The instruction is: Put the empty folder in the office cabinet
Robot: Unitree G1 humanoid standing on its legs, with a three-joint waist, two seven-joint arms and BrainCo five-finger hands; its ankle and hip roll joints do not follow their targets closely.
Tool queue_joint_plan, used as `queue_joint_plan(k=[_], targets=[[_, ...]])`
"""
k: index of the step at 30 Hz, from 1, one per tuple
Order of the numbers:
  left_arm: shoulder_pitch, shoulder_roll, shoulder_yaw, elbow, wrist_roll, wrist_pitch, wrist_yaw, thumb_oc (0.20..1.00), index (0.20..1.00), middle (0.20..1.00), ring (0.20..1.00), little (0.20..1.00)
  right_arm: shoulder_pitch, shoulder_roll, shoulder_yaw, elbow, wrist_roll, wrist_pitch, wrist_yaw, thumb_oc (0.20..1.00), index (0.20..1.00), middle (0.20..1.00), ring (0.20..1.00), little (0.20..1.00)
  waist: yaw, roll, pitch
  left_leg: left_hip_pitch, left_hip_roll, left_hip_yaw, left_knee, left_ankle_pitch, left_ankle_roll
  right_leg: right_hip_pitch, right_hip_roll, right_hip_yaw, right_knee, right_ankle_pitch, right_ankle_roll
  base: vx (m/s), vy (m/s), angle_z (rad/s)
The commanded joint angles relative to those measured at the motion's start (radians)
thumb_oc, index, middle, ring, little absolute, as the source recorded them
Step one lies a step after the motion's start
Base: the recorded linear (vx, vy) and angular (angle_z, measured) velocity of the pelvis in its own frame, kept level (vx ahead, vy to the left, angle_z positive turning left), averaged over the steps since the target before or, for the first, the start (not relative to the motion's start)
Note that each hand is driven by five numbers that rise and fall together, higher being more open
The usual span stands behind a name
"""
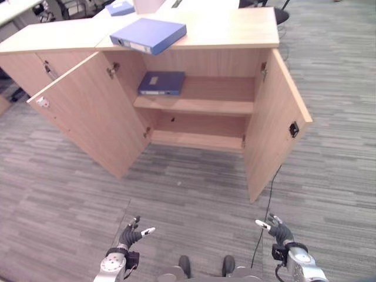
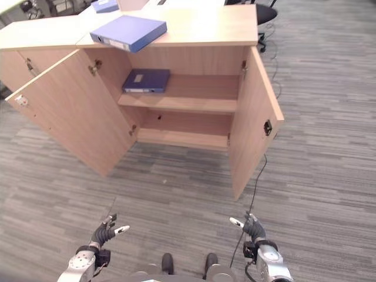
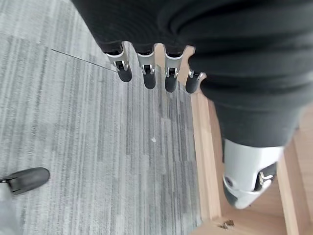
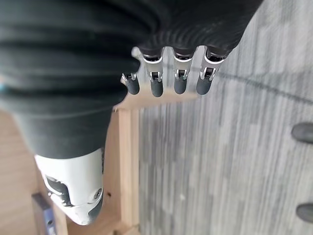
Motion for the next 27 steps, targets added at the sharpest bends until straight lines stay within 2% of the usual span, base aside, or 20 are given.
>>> queue_joint_plan(k=[1, 2, 3, 6, 7, 8, 13, 17, 18, 19, 21, 22, 23, 25, 27], targets=[[-0.003, 0.017, 0.031, -0.044, -0.012, -0.042, 0.005, 1.0, 1.0, 1.0, 1.0, 1.0, 0.007, -0.031, 0.016, -0.066, -0.004, -0.052, 0.022, 1.0, 1.0, 1.0, 1.0, 1.0, 0.0, -0.023, -0.01, -0.008, 0.11, -0.012, 0.002, -0.075, -0.018, 0.075, -0.06, 0.031, -0.02, -0.059, 0.135, 0.11, 0.107, 0.25], [0.008, 0.017, 0.031, -0.042, -0.009, -0.042, 0.009, 1.0, 1.0, 1.0, 1.0, 1.0, 0.014, -0.03, 0.02, -0.075, -0.001, -0.054, 0.026, 1.0, 1.0, 1.0, 1.0, 1.0, 0.009, -0.023, -0.022, -0.002, 0.132, -0.062, -0.078, -0.045, -0.016, 0.064, -0.059, 0.039, -0.02, -0.061, 0.143, 0.09, 0.07, 0.16], [0.008, 0.017, 0.031, -0.042, -0.009, -0.042, 0.01, 1.0, 1.0, 1.0, 1.0, 1.0, 0.015, -0.03, 0.02, -0.075, 0.0, -0.054, 0.026, 1.0, 1.0, 1.0, 1.0, 1.0, 0.008, -0.023, -0.023, 0.0, 0.132, -0.063, -0.083, -0.042, -0.016, 0.064, -0.059, 0.038, -0.02, -0.062, 0.142, 0.1, 0.09, 0.14], [0.014, 0.013, 0.029, -0.032, -0.012, -0.047, 0.017, 1.0, 1.0, 1.0, 1.0, 1.0, 0.011, -0.035, 0.025, -0.064, -0.003, -0.055, 0.027, 1.0, 1.0, 1.0, 1.0, 1.0, 0.026, -0.012, -0.03, -0.026, 0.18, -0.171, -0.194, 0.023, -0.038, 0.065, -0.064, 0.067, -0.02, -0.083, 0.151, 0.1, 0.101, -0.04], [0.014, 0.013, 0.029, -0.032, -0.012, -0.047, 0.017, 1.0, 1.0, 1.0, 1.0, 1.0, 0.011, -0.035, 0.025, -0.063, -0.003, -0.055, 0.027, 1.0, 1.0, 1.0, 1.0, 1.0, 0.025, -0.012, -0.03, -0.024, 0.181, -0.172, -0.198, 0.025, -0.039, 0.066, -0.063, 0.065, -0.02, -0.084, 0.15, 0.15, 0.151, -0.08], [0.013, 0.01, 0.031, -0.019, -0.018, -0.051, 0.023, 1.0, 1.0, 1.0, 1.0, 1.0, 0.01, -0.044, 0.025, -0.049, -0.008, -0.053, 0.027, 1.0, 1.0, 1.0, 1.0, 1.0, 0.029, -0.011, -0.028, -0.063, 0.22, -0.186, -0.221, 0.046, -0.05, 0.077, -0.081, 0.083, -0.018, -0.106, 0.158, 0.17, 0.162, -0.15], [0.025, 0.014, 0.039, -0.021, -0.016, -0.051, 0.021, 1.0, 1.0, 1.0, 1.0, 1.0, 0.026, -0.054, 0.022, -0.03, -0.031, -0.042, 0.035, 1.0, 1.0, 1.0, 1.0, 1.0, 0.04, 0.009, -0.034, -0.088, 0.309, -0.174, -0.228, 0.111, -0.076, 0.109, -0.113, 0.126, 0.06, -0.17, 0.169, 0.21, 0.264, -0.16], [0.015, 0.017, 0.032, -0.002, -0.015, -0.053, 0.026, 1.0, 1.0, 1.0, 1.0, 1.0, 0.024, -0.045, 0.025, -0.001, -0.041, -0.034, 0.035, 1.0, 1.0, 1.0, 1.0, 1.0, 0.043, 0.009, -0.037, -0.107, 0.348, -0.15, -0.218, 0.129, -0.091, 0.133, -0.162, 0.123, 0.085, -0.186, 0.198, 0.17, 0.295, 0.0], [0.014, 0.018, 0.032, -0.001, -0.015, -0.053, 0.026, 1.0, 1.0, 1.0, 1.0, 1.0, 0.023, -0.045, 0.025, -0.001, -0.041, -0.034, 0.035, 1.0, 1.0, 1.0, 1.0, 1.0, 0.043, 0.007, -0.036, -0.105, 0.346, -0.149, -0.217, 0.129, -0.091, 0.135, -0.164, 0.123, 0.085, -0.187, 0.199, 0.22, 0.533, 0.33], [0.011, 0.023, 0.012, -0.015, -0.005, -0.049, 0.013, 1.0, 1.0, 1.0, 1.0, 1.0, 0.032, -0.028, 0.01, 0.009, -0.044, -0.032, 0.037, 1.0, 1.0, 1.0, 1.0, 1.0, 0.034, 0.014, -0.064, -0.087, 0.35, -0.096, -0.215, 0.138, -0.103, 0.142, -0.202, 0.116, 0.09, -0.163, 0.228, 0.22, 0.564, 0.47], [0.009, 0.029, 0.007, -0.016, -0.002, -0.051, 0.013, 1.0, 1.0, 1.0, 1.0, 1.0, 0.033, -0.021, 0.007, 0.013, -0.048, -0.029, 0.035, 1.0, 1.0, 1.0, 1.0, 1.0, 0.035, 0.008, -0.07, -0.085, 0.339, -0.094, -0.202, 0.127, -0.102, 0.139, -0.226, 0.12, 0.099, -0.15, 0.241, 0.17, 0.511, 0.22], [-0.006, 0.042, -0.004, -0.014, 0.008, -0.05, 0.009, 1.0, 1.0, 1.0, 1.0, 1.0, 0.033, -0.004, 0.006, 0.017, -0.059, -0.023, 0.04, 1.0, 1.0, 1.0, 1.0, 1.0, 0.027, -0.008, -0.07, -0.089, 0.311, -0.078, -0.155, 0.08, -0.094, 0.127, -0.278, 0.121, 0.121, -0.103, 0.263, 0.09, 0.505, -0.06], [-0.026, 0.061, -0.012, -0.006, 0.019, -0.047, 0.006, 1.0, 1.0, 1.0, 1.0, 1.0, 0.025, 0.021, -0.001, 0.04, -0.063, -0.022, 0.03, 1.0, 1.0, 1.0, 1.0, 1.0, 0.029, -0.038, -0.071, -0.094, 0.261, -0.057, -0.124, 0.03, -0.069, 0.084, -0.331, 0.127, 0.165, -0.007, 0.277, 0.11, 0.613, 0.06], [-0.034, 0.079, -0.013, -0.013, 0.023, -0.045, 0.007, 1.0, 1.0, 1.0, 1.0, 1.0, 0.022, 0.037, -0.008, 0.043, -0.052, -0.021, 0.024, 1.0, 1.0, 1.0, 1.0, 1.0, 0.025, -0.053, -0.065, -0.097, 0.229, -0.033, -0.106, -0.001, -0.047, 0.046, -0.369, 0.134, 0.206, 0.123, 0.282, 0.06, 0.414, 0.02], [-0.046, 0.092, -0.013, -0.018, 0.018, -0.041, 0.006, 1.0, 1.0, 1.0, 1.0, 1.0, 0.006, 0.047, -0.007, 0.063, -0.051, -0.016, 0.019, 1.0, 1.0, 1.0, 1.0, 1.0, 0.022, -0.053, -0.058, -0.093, 0.197, -0.016, -0.093, -0.033, -0.018, 0.012, -0.392, 0.13, 0.241, 0.19, 0.27, 0.04, 0.358, 0.0]])
